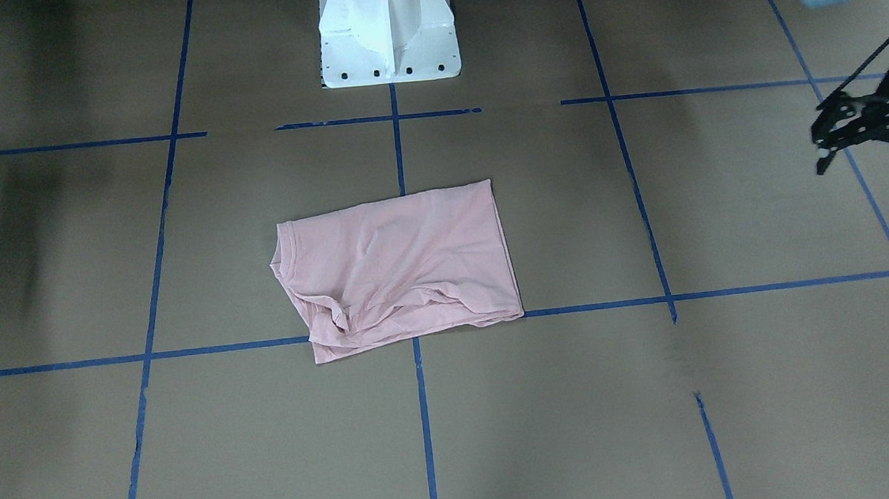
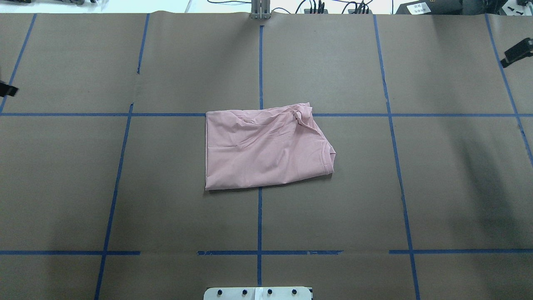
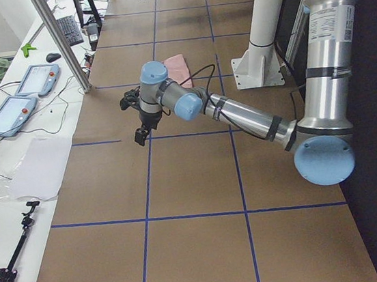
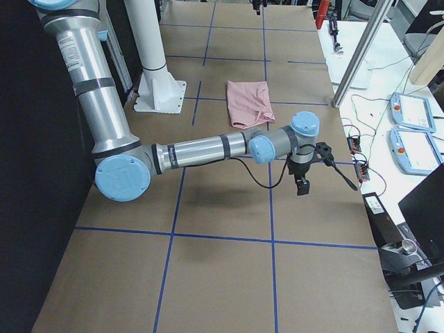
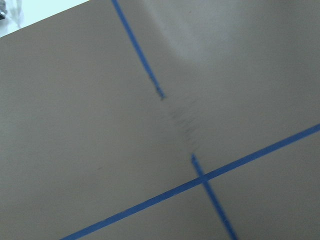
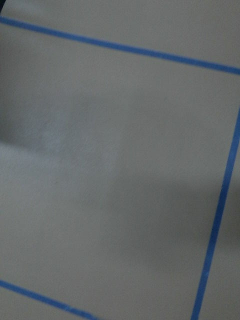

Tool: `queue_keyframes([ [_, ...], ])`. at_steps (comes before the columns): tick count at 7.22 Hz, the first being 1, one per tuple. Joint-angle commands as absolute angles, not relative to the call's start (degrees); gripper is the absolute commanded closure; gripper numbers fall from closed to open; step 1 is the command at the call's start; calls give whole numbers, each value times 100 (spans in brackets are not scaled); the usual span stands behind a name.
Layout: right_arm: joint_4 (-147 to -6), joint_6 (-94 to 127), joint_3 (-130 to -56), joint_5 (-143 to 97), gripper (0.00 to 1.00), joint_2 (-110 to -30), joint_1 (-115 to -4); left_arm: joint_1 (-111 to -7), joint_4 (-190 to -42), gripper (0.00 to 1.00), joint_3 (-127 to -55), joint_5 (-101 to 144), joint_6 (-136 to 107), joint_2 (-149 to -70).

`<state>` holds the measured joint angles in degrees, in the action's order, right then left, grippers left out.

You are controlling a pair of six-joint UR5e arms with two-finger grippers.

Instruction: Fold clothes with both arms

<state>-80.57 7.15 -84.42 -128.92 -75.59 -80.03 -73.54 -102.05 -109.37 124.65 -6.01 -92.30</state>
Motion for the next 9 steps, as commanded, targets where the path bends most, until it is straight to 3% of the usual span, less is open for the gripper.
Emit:
queue_keyframes([
  [1,-7617,194,-8385,-12938,0,-8555,-8279,-8103,-10186,0,-10505,12954,-123,-8694],
  [5,-7567,87,-8199,-13445,0,-9218,-8909,-8754,-10169,0,-9599,13042,-88,-8657],
  [7,-9124,88,-9274,-13545,0,-9237,-8991,-8806,-9610,0,-9606,13508,-79,-8613],
  [9,-9361,18,-9633,-13307,0,-9386,-8991,-8833,-9580,0,-9737,13518,-35,-8464],
])
